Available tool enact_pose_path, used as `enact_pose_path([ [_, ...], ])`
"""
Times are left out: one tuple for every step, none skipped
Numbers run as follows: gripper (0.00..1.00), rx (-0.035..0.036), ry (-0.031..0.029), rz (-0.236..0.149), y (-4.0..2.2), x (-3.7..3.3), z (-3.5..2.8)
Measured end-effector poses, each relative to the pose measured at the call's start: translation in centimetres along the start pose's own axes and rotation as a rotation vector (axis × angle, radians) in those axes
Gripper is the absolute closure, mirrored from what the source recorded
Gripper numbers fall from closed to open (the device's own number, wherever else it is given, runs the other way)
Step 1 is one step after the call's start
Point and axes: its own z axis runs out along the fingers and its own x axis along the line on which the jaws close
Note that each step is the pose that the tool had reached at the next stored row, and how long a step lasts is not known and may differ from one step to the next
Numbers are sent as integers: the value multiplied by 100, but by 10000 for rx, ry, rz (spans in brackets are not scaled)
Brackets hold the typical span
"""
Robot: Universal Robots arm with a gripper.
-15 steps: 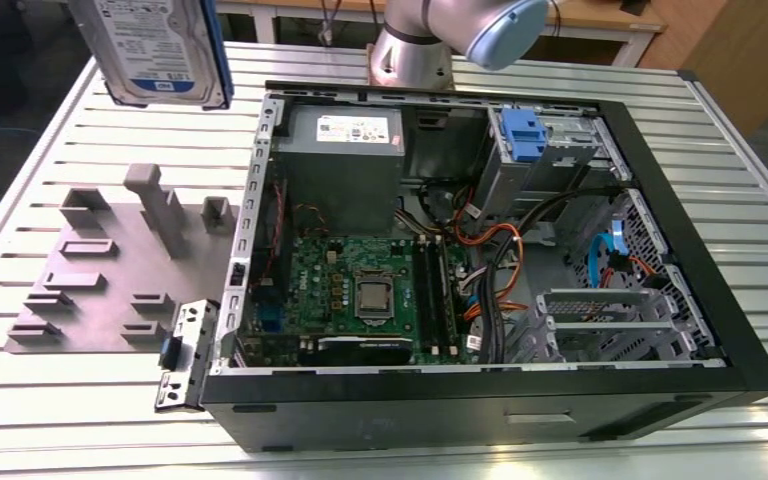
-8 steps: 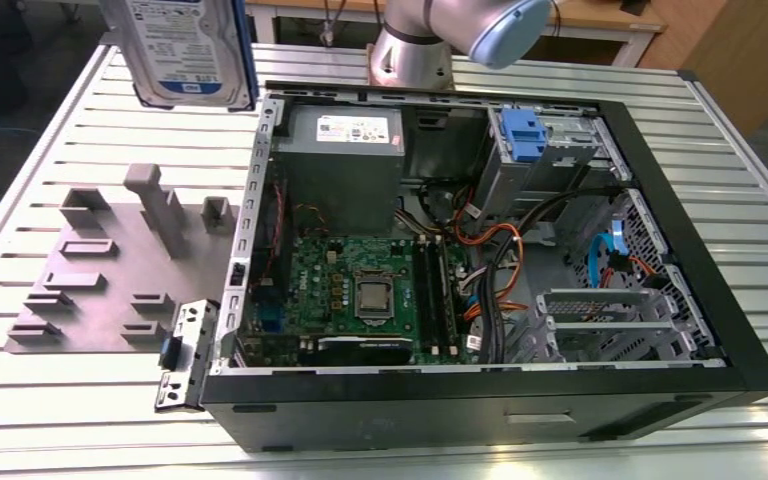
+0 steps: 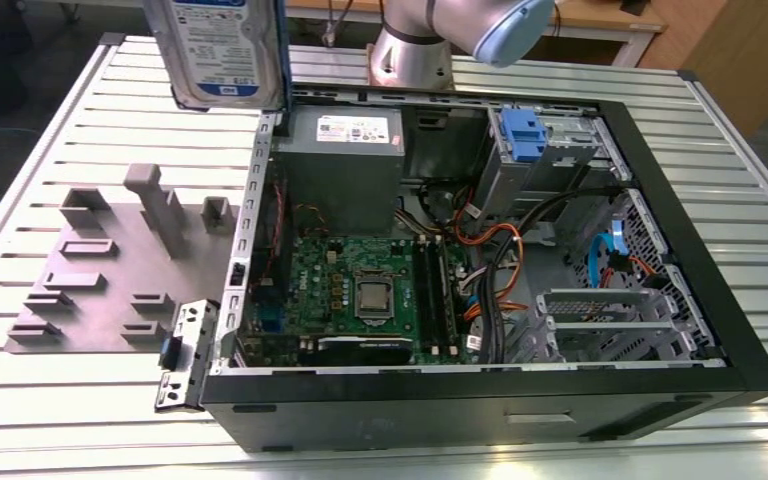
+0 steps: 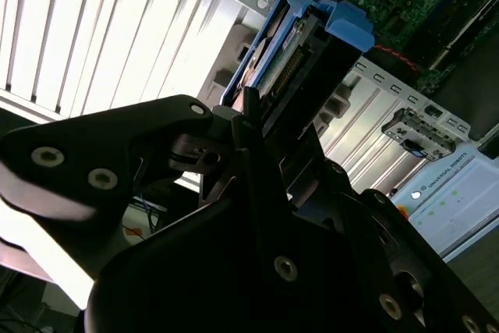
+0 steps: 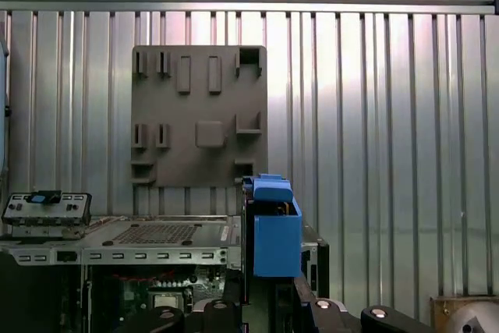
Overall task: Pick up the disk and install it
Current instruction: 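Pick up the disk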
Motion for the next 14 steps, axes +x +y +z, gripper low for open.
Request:
enact_pose_path([
  [65, -1, 1, 0, -42, -1, -1],
  [65, -1, 1, 0, -87, -2, 0],
  [65, -1, 1, 0, -131, -2, -1],
  [65, -1, 1, -1, -171, -3, -1],
  [65, -1, 1, 0, -202, -4, -1],
  [65, -1, 1, 0, -233, -5, -1],
  [65, -1, 1, 0, -268, -6, -1],
  [65, -2, 2, -1, -297, -6, -1],
  [65, -1, 1, -1, -323, -7, -1],
  [65, -1, 1, 0, -346, -7, 0],
  [65, -1, 1, 0, -374, -8, 0],
  [65, 0, 0, 0, -401, -8, 0],
  [65, 0, 0, 0, -428, -9, 1],
  [65, -1, 1, -1, -457, -9, 1],
])
